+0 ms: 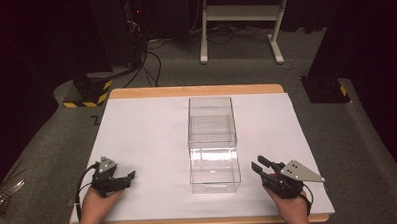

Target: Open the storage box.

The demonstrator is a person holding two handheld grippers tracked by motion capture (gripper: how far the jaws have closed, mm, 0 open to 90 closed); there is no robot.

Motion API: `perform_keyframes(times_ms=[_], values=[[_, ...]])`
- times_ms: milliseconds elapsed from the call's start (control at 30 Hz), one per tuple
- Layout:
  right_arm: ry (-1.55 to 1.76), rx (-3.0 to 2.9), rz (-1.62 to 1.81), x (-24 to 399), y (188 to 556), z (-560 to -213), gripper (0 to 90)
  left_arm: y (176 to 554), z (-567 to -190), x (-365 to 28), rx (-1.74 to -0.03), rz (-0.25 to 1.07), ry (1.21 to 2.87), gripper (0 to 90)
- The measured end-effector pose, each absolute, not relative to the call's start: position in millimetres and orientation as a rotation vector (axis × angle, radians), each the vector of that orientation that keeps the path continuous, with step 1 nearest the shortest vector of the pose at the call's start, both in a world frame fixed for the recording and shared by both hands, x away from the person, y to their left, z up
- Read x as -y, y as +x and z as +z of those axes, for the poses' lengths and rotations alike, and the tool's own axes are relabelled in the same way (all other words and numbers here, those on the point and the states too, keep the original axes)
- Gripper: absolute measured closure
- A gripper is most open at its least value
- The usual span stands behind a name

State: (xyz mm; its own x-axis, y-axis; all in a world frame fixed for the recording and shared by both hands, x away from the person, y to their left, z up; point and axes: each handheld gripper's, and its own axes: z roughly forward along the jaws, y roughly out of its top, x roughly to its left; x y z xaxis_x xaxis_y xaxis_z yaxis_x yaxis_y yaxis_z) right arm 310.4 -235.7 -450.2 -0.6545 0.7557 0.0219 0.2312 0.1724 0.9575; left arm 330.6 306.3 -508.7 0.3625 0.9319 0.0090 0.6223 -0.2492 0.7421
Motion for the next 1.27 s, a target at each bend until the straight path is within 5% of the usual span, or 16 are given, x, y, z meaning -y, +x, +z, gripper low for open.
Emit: perform_keyframes(times_ms=[600,800,1267], values=[[1.211,-1.948,1.039,265,332,-483,34.7,331,-509,-307,-1.342,0.608,1.975,20.0],[1.356,-2.083,0.811,267,348,-502,16.7,331,-509,-307,-1.343,0.607,1.973,20.1],[1.415,-2.090,0.846,273,351,-503,16.2,331,-509,-306,-1.341,0.609,1.974,20.1]])
